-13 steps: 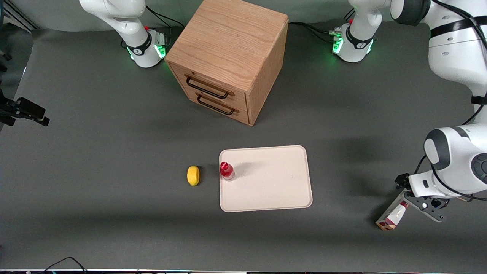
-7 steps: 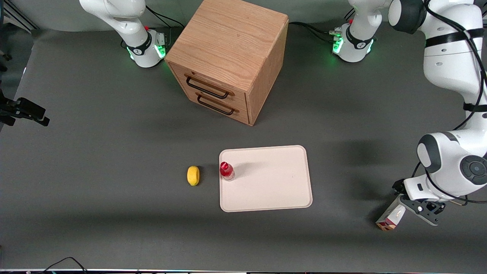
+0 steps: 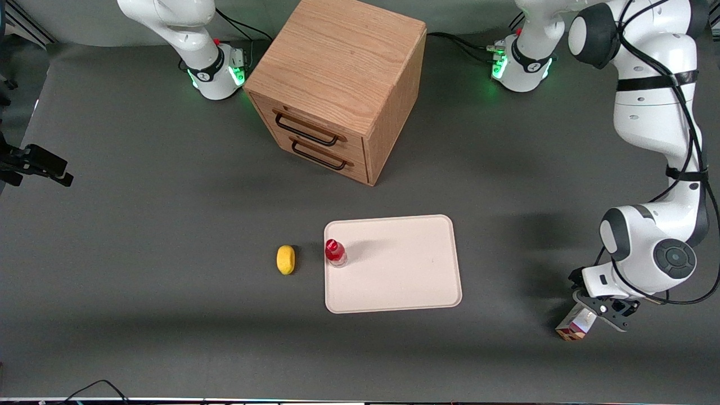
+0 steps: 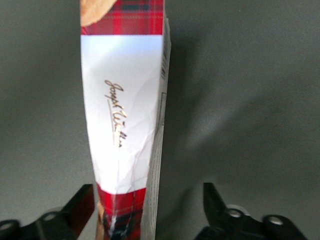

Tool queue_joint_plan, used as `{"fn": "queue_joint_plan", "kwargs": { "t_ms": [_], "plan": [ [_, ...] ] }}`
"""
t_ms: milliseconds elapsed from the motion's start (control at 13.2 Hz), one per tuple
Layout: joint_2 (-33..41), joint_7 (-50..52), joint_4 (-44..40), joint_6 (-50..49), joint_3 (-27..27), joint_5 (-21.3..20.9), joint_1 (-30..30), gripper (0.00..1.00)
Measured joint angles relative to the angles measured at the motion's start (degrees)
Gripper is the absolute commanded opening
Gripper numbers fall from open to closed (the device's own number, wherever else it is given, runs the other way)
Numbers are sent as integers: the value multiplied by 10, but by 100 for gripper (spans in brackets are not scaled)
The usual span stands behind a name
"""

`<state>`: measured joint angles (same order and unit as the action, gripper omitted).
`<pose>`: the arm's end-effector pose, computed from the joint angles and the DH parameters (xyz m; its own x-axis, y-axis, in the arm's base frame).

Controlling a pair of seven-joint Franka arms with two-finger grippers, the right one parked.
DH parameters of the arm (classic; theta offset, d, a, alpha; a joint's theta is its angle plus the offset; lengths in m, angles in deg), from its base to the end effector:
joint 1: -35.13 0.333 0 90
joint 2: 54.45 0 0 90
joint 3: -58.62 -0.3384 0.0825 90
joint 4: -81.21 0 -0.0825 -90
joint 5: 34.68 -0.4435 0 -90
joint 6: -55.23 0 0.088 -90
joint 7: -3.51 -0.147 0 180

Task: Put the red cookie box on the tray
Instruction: 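Close the left gripper on the cookie box's end, then lift the cookie box upright with the left gripper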

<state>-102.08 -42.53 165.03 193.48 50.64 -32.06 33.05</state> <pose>0.7960 0.0648 0.1376 0.7497 -0.6607 0.0380 -0.6510 -0.7465 -0.1377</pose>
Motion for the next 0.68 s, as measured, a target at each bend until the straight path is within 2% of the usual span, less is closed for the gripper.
{"fn": "queue_joint_plan", "kwargs": {
  "t_ms": [76, 684],
  "plan": [
    [0, -1, -1, 0, 0, 1, 0, 0],
    [0, -3, -11, -2, 0, 2, 0, 0]
  ]
}}
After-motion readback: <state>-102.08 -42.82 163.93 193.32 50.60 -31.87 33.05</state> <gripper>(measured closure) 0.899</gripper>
